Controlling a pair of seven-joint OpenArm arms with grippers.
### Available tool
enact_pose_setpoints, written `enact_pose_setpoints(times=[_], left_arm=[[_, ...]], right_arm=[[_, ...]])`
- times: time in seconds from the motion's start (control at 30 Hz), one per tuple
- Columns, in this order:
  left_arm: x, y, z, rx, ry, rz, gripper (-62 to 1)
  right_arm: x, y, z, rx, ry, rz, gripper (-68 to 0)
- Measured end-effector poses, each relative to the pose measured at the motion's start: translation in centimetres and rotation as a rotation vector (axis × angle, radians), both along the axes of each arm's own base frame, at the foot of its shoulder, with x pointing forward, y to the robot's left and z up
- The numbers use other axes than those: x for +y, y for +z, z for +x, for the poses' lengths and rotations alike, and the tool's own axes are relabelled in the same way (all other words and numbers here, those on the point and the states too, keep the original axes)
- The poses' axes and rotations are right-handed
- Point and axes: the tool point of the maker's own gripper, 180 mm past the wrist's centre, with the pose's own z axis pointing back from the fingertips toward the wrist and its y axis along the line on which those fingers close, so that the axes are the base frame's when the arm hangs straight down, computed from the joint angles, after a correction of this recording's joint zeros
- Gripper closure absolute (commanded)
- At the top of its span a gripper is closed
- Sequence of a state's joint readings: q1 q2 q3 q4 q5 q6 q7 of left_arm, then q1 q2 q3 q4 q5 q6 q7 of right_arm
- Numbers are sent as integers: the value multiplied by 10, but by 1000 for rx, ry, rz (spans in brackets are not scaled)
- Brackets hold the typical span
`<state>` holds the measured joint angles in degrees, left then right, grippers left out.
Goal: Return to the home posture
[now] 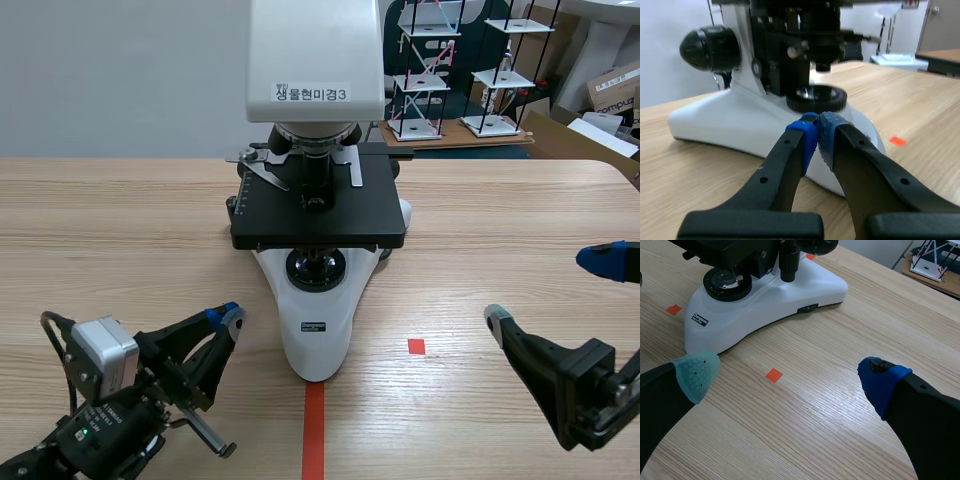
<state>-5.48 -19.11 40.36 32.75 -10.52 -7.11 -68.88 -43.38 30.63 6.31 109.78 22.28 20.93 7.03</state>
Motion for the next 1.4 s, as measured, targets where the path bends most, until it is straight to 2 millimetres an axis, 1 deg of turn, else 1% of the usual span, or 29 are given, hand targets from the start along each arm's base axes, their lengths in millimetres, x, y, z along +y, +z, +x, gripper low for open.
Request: enact_pose_setpoints(times=[0.1, 0.2, 0.23, 0.27, 0.37, 0.4, 0.53, 0.6, 0.7, 0.77, 0.83, 0.9, 0.97, 1.0, 1.03, 1.07, 1.2, 1.4], left_arm=[[16, 0, -9, 19, 22, 21, -27], [30, -3, -12, 80, 49, 91, -27], [33, -1, -13, 93, 55, 110, -27], [35, 6, -14, 86, 60, 113, -27], [38, 37, -22, 41, 62, 93, -27], [37, 43, -26, 37, 57, 103, -27], [32, 52, -46, 71, 32, 205, -27], [33, 55, -55, 92, 41, 229, -27], [38, 60, -62, 114, 55, 289, -36], [41, 71, -65, 97, 66, 294, -85], [45, 81, -68, 82, 79, 294, -163], [49, 87, -72, 81, 88, 300, -265], [52, 91, -76, 82, 95, 307, -391], [54, 92, -78, 83, 100, 310, -443], [55, 94, -80, 84, 103, 311, -470], [56, 95, -82, 83, 104, 312, -479], [55, 98, -90, 97, 99, 312, -479], [50, 110, -100, 101, 86, 304, -478]], right_arm=[[0, 0, 0, 0, 0, 0, -608], [0, 0, 0, 0, 0, 0, -608], [0, 0, 0, 0, 0, 0, -608], [0, 0, 0, 0, 0, 0, -608], [0, 0, 0, 0, 0, 0, -608], [0, 0, 0, 0, 0, 0, -608], [0, 0, 0, 0, 0, 0, -608], [0, 0, 0, 0, 0, 0, -608], [0, 0, 0, 0, 0, 0, -608], [0, 0, 0, 0, 0, 0, -608], [0, 0, 0, 0, 0, 0, -608], [0, 0, 0, 0, 0, 0, -608], [0, 0, 0, 0, 0, 0, -608], [0, 0, 0, 0, 0, 0, -608], [0, 0, 0, 0, 0, 0, -608], [0, 0, 0, 0, 0, 0, -608], [0, 0, 0, 0, 0, 0, -608], [0, 0, 0, 0, 0, 0, -608]])
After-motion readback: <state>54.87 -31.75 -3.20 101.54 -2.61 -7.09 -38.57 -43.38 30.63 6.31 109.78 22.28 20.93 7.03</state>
